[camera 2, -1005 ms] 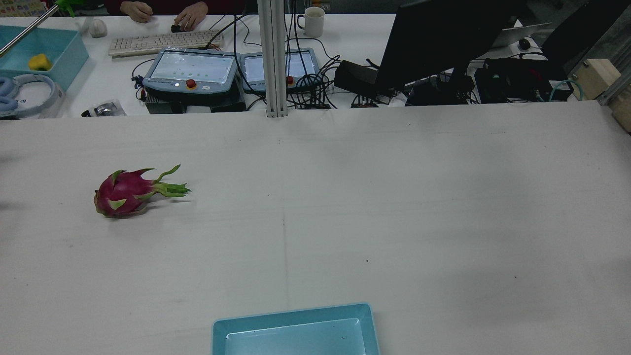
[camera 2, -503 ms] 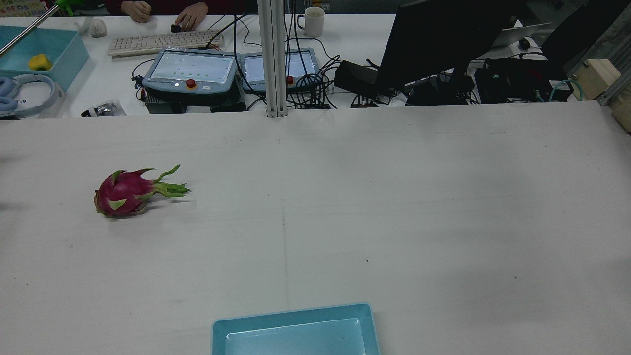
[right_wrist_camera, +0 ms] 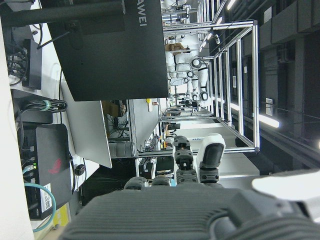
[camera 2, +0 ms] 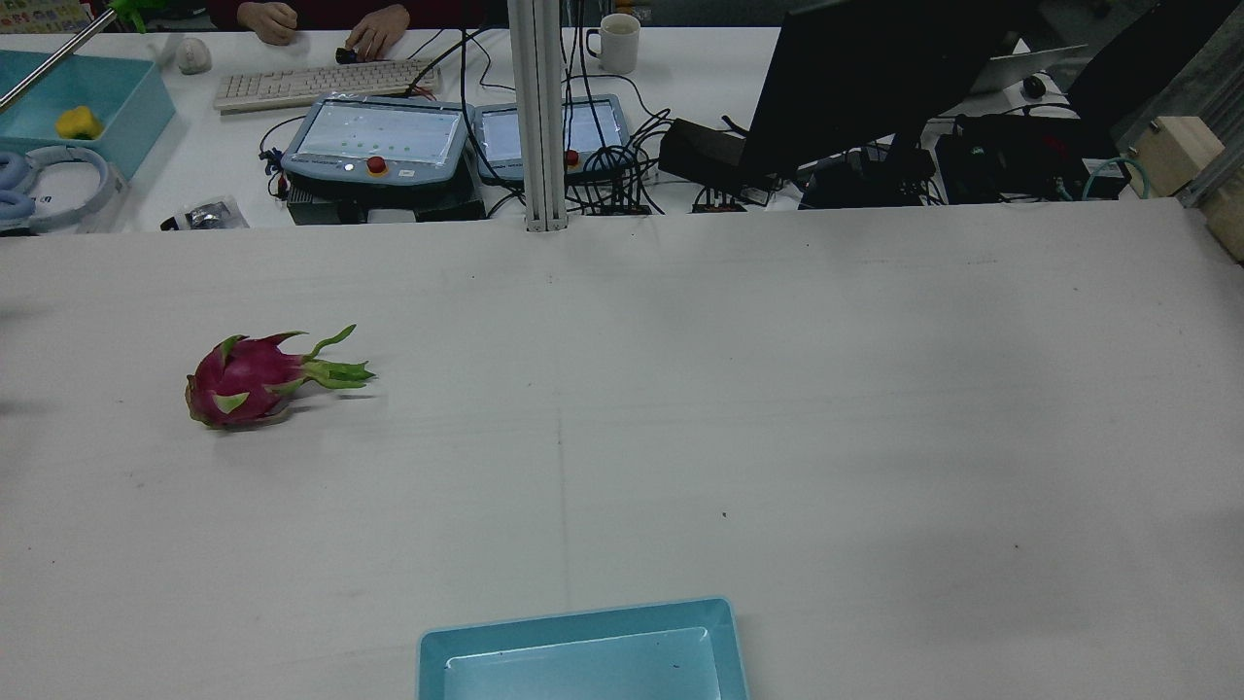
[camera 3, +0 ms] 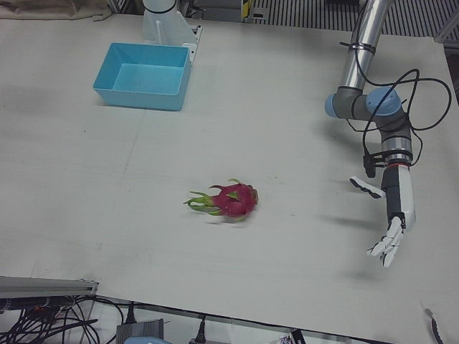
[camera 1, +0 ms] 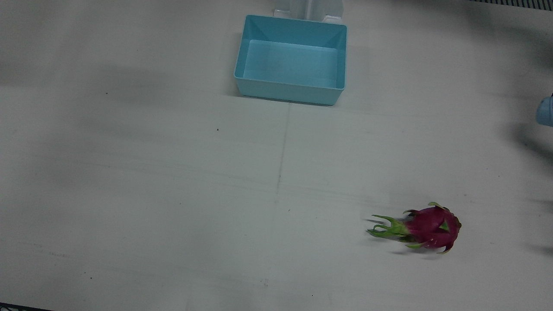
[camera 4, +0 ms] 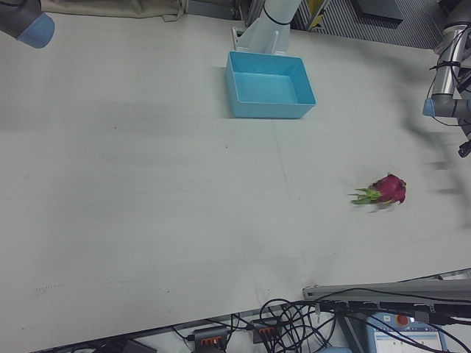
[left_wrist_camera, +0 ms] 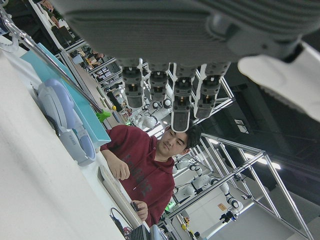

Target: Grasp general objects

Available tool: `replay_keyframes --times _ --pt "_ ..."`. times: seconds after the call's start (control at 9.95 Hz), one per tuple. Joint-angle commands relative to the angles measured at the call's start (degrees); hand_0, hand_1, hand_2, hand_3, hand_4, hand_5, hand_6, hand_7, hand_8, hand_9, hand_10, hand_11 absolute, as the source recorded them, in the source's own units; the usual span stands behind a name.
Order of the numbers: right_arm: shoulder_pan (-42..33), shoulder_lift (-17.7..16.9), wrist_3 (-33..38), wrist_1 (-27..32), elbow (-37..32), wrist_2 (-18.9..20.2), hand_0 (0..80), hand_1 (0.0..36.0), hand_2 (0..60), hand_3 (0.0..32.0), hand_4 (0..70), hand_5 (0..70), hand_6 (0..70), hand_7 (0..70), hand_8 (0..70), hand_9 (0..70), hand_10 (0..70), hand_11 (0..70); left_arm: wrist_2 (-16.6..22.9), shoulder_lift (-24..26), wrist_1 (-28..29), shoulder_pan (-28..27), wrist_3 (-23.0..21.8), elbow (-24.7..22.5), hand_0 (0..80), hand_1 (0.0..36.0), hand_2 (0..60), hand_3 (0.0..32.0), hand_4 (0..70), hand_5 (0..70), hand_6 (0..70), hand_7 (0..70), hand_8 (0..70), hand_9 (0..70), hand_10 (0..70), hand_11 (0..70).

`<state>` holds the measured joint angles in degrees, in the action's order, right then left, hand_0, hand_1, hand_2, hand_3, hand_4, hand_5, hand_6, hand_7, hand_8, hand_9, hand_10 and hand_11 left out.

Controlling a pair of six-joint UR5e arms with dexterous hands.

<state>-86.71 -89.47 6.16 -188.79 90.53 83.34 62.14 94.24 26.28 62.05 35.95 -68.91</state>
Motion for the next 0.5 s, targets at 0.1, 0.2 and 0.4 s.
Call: replay_keyframes --times 0.1,0.2,0.4 --pt "-0.04 0.0 0.08 0.0 0.0 -0.02 0.0 0.0 0.0 0.0 0.0 0.0 0.0 0.0 0.0 0.0 0.0 0.0 0.0 -0.02 0.0 0.0 0.0 0.0 37.4 0.0 0.0 0.0 14.9 13.3 24.6 26.6 17.0 8.4 11.7 16.4" --pt "-0.04 0.0 -0.01 0.0 0.0 -0.02 0.0 0.0 0.0 0.0 0.0 0.0 0.0 0.0 0.0 0.0 0.0 0.0 0.0 -0.02 0.0 0.0 0.0 0.0 37.2 0.0 0.0 0.0 15.0 13.4 24.6 26.5 16.9 8.3 11.6 16.3" --pt "-0.04 0.0 -0.01 0.0 0.0 0.07 0.0 0.0 0.0 0.0 0.0 0.0 0.0 0.0 0.0 0.0 0.0 0.0 0.0 -0.02 0.0 0.0 0.0 0.0 37.4 0.0 0.0 0.0 15.0 13.5 24.7 26.5 16.7 8.2 11.4 16.0"
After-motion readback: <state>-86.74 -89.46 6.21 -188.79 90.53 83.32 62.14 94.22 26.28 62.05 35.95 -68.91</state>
